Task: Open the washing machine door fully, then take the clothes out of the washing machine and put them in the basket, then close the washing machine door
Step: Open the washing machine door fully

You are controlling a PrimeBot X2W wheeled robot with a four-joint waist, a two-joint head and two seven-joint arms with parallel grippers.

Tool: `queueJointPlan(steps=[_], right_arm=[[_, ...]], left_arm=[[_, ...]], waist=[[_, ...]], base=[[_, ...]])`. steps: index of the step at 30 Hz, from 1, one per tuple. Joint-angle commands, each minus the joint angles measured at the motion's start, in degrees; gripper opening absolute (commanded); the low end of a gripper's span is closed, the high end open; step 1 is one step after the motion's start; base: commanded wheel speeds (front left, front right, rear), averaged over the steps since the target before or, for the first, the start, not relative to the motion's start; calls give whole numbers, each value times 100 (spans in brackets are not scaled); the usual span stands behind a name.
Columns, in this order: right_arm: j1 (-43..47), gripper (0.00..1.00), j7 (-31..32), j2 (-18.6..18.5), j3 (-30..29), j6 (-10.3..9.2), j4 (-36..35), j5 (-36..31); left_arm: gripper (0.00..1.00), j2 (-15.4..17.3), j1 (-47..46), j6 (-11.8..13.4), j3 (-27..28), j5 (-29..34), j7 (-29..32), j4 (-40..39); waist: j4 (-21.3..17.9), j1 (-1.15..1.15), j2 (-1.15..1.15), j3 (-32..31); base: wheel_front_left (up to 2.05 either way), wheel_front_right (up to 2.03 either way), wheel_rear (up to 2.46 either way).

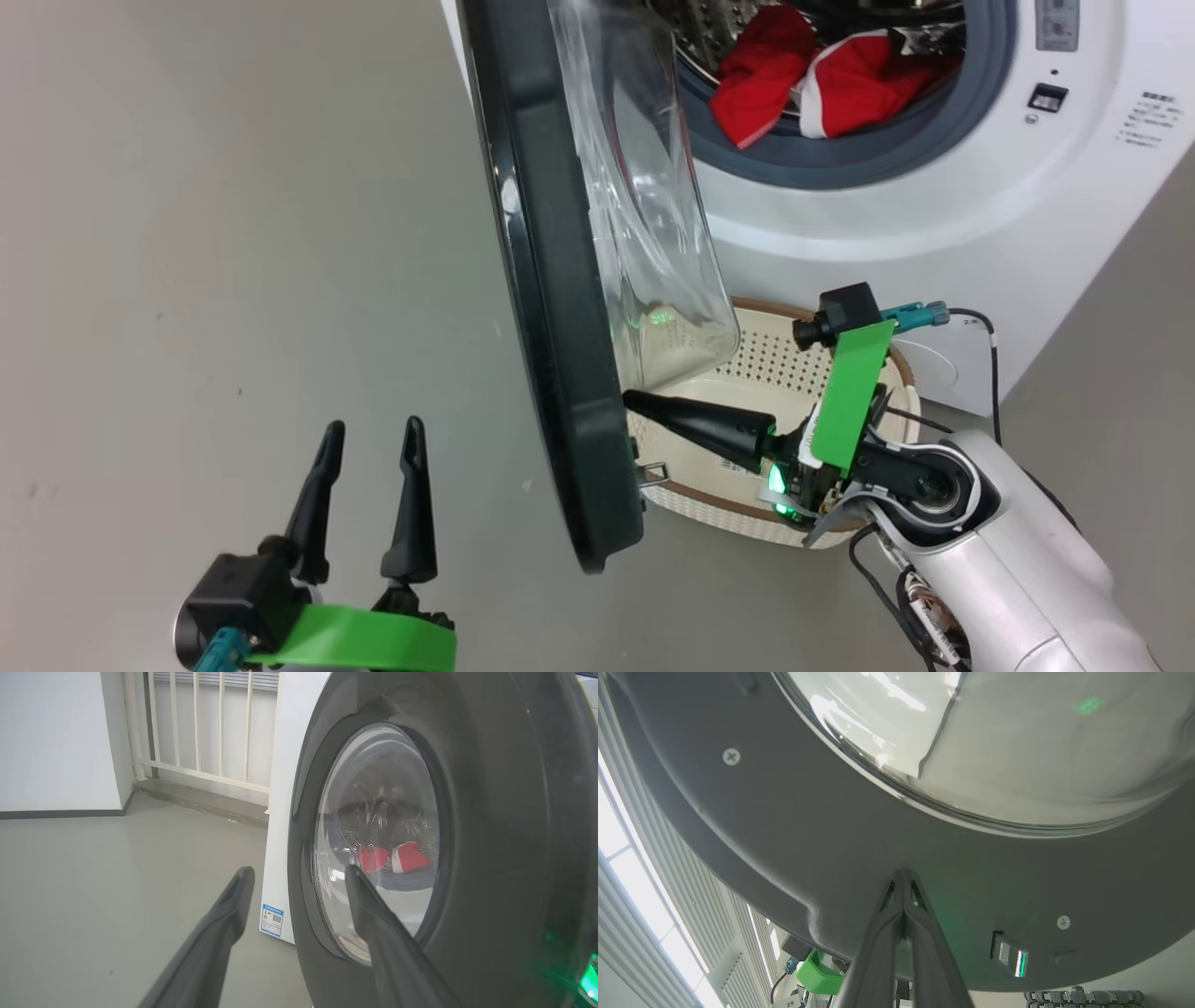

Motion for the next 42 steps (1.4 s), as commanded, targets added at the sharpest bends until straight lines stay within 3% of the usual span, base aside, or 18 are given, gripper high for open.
queueJointPlan(steps=[1, 19, 26, 27, 28, 29, 30, 31, 34, 42], right_arm=[[36, 0, -2, 173, 114, 30, -149, 83], [10, 0, -66, 201, 340, 30, -33, 141], [0, 0, -633, 152, 380, 30, -42, -327], [2, 13, -781, 124, 390, 30, -65, -478], [15, 36, -932, 107, 395, 30, -85, -616], [34, 48, -1079, 92, 401, 30, -115, -747], [50, 93, -1254, 60, 413, 30, -142, -917], [71, 100, -1420, 36, 437, 30, -180, -1083], [110, 100, -1813, -46, 506, 30, -244, -1501], [217, 100, -3542, -432, 1156, 30, -156, -3679]], left_arm=[[100, 88, -12, 5, 163, -35, -45, -108], [100, 88, 11, 8, 157, -109, -45, 5], [100, 88, -27, -80, 205, -115, -45, 110], [100, 88, -31, -93, 213, -114, -45, 120], [100, 88, -34, -107, 222, -116, -45, 130], [100, 88, -36, -137, 228, -137, -45, 140], [100, 88, -35, -179, 232, -175, -45, 163], [100, 88, -35, -200, 248, -197, -45, 188], [100, 88, -34, -229, 286, -226, -45, 225], [100, 88, -1, -319, 434, -116, -45, 231]], waist=[[109, 0, 0, -81], [292, 0, 0, -225], [228, 0, 0, -279], [220, 0, 0, -287], [212, 0, 0, -296], [201, 0, 0, -303], [190, 0, 0, -312], [177, 0, 0, -322], [147, 0, 0, -343], [9, 0, 0, -422]], base=[[0, 0, 0], [0, 0, 0], [0, 0, 0], [0, 0, 0], [0, 0, 0], [0, 0, 0], [0, 0, 0], [0, 0, 0], [0, 0, 0], [0, 0, 0]])
